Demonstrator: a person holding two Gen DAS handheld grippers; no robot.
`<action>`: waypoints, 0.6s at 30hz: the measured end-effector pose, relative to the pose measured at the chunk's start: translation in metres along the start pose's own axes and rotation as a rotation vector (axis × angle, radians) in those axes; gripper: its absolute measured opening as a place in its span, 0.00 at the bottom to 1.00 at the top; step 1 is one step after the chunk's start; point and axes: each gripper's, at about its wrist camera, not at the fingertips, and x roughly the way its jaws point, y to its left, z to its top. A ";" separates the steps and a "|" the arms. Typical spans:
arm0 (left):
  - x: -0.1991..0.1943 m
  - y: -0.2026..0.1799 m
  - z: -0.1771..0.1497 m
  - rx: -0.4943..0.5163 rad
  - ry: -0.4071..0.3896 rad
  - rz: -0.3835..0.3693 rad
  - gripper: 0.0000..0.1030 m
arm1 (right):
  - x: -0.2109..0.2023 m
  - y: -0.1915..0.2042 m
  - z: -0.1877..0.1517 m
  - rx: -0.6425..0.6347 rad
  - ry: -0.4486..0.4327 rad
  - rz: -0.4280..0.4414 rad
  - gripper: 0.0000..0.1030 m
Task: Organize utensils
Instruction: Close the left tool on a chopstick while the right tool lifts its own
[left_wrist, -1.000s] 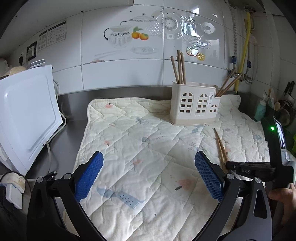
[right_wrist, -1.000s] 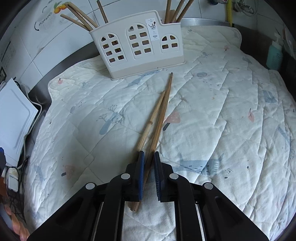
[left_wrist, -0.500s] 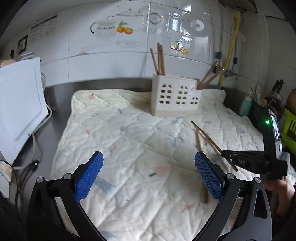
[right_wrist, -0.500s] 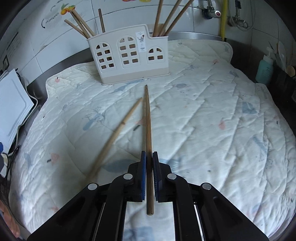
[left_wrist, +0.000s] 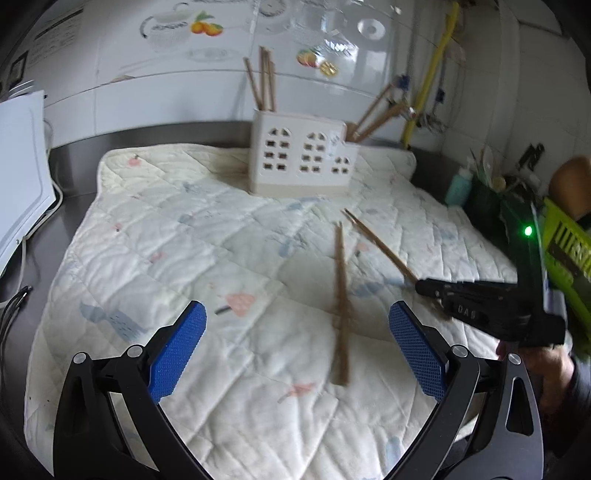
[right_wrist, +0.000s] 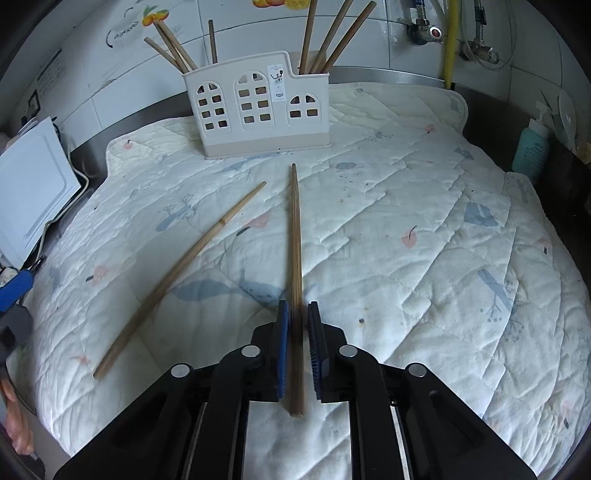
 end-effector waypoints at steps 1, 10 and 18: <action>0.002 -0.004 -0.002 0.009 0.008 0.002 0.95 | -0.001 -0.001 -0.002 -0.007 -0.002 -0.001 0.11; 0.026 -0.029 -0.016 0.056 0.086 -0.030 0.88 | -0.004 -0.008 -0.009 -0.014 -0.018 0.030 0.07; 0.041 -0.032 -0.019 0.045 0.128 -0.077 0.40 | -0.004 -0.011 -0.008 -0.008 -0.020 0.046 0.07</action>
